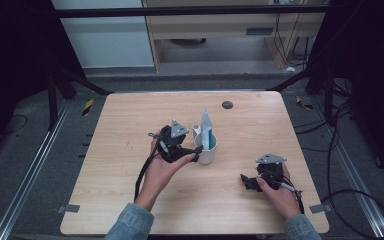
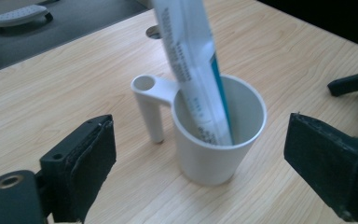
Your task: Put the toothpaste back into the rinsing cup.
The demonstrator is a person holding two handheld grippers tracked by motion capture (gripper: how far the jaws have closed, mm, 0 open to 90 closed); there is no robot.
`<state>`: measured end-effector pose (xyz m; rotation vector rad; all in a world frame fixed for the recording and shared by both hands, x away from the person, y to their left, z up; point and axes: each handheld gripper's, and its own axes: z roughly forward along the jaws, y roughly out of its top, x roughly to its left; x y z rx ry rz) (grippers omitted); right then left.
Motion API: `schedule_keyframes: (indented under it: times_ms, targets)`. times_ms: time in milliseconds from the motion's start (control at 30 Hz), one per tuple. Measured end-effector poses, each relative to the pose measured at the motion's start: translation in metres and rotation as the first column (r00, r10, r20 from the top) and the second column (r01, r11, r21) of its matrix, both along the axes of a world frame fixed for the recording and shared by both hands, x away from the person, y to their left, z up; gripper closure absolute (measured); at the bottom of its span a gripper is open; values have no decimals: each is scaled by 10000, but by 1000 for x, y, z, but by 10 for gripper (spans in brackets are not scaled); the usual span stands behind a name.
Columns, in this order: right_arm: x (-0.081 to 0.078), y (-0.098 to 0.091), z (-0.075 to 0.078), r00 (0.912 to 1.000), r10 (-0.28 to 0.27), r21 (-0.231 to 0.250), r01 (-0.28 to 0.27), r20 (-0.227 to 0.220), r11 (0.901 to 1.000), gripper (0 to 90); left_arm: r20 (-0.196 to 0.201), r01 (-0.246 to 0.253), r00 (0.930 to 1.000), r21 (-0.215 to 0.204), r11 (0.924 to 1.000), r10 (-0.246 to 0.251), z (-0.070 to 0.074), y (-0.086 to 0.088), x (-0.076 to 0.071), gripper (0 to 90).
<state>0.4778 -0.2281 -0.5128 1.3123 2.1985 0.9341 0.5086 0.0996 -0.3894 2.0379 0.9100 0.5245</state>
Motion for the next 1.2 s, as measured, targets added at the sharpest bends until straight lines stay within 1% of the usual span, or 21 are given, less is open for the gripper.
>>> schedule_keyframes:
  times_ms: [33, 67, 100, 133, 167, 200, 467, 500, 733, 900, 1033, 1133, 1200]
  targets:
    - [0, 0, 0, 10000, 0, -1, 0, -2, 10000, 4, -40, -35, 10000, 32, 10000, 35, 0, 5, 0, 73]
    - [0, 0, 0, 10000, -6, 5, 6, -7, 10000, 4, -155, -65, 9999, -103, 9999, 64, -1, 9, 0, 72]
    - [0, 0, 0, 10000, 0, -1, 0, -6, 10000, 4, -327, -126, 9994, -379, 9992, 113, -2, 14, 1, 72]
    - [0, 0, 0, 10000, -1, 0, 1, -7, 10000, 4, -425, -186, 9990, -496, 9986, 165, -2, 18, 1, 71]
    - [0, 0, 0, 10000, -2, 5, 2, -7, 10000, 4, -457, -267, 9987, -505, 9984, 244, -3, 22, 1, 68]
    - [0, 0, 0, 10000, -24, 11, 24, -19, 10000, 4, -489, -339, 9983, -415, 9986, 319, -4, 26, 2, 68]
    - [0, 0, 0, 10000, 0, -2, 0, -3, 10000, 4, -627, -801, 9949, -199, 9966, 787, -13, 55, 3, 65]
    - [0, 0, 0, 10000, 3, -6, -3, -3, 10000, 4, -656, -884, 9940, -104, 9960, 875, -15, 58, 2, 64]
    - [0, 0, 0, 10000, -6, 0, 6, -9, 10000, 4, -966, -1272, 9871, 77, 9918, 1274, -38, 82, -2, 62]
    - [0, 0, 0, 10000, -17, 12, 17, -17, 10000, 4, -1083, -1521, 9821, 252, 9880, 1539, -50, 97, -3, 57]
    - [0, 0, 0, 10000, -15, 9, 15, -10, 10000, 4, -1188, -1752, 9764, 537, 9831, 1805, -60, 111, -2, 57]
    - [0, 0, 0, 10000, -9, 9, 9, -10, 10000, 4, -1274, -1985, 9703, 672, 9778, 2057, -67, 120, -2, 57]
    - [0, 0, 0, 10000, -13, 8, 13, -12, 10000, 4, -1269, -2123, 9665, 932, 9727, 2231, -70, 126, -1, 57]
